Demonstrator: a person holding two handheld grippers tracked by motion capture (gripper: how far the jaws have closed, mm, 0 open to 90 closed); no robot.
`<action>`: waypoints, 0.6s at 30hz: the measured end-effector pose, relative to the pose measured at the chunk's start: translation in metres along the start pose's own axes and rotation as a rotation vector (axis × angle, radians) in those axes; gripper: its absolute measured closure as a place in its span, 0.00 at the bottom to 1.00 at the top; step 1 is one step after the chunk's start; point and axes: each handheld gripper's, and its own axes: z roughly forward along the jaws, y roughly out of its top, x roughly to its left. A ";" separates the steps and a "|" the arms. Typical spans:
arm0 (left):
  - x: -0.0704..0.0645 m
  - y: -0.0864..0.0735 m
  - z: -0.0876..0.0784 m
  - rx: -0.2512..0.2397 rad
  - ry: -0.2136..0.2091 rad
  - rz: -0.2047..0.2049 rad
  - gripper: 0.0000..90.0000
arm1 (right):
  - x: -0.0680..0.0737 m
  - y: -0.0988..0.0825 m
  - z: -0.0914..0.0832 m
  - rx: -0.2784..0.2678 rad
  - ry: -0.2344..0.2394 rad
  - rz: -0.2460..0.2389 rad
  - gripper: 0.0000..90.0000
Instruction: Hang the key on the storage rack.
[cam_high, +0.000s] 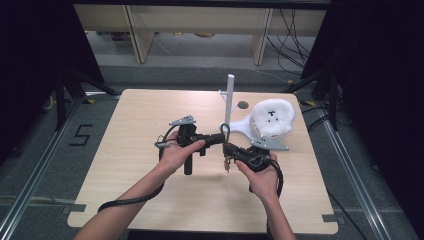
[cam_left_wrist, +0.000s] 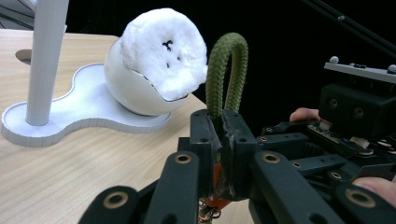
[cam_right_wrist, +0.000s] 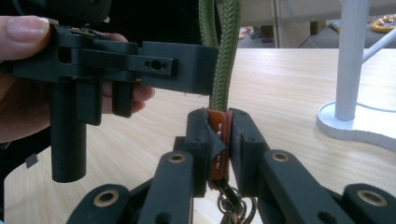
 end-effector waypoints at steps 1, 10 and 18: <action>-0.001 0.000 0.000 0.002 0.002 0.007 0.93 | 0.000 0.000 0.000 -0.002 -0.001 -0.006 0.88; -0.001 0.002 -0.001 0.012 0.030 0.074 0.94 | -0.002 0.000 0.002 -0.008 -0.012 0.010 0.76; 0.006 0.009 -0.008 -0.010 0.083 0.125 0.94 | -0.005 0.001 -0.010 -0.003 -0.078 -0.011 0.67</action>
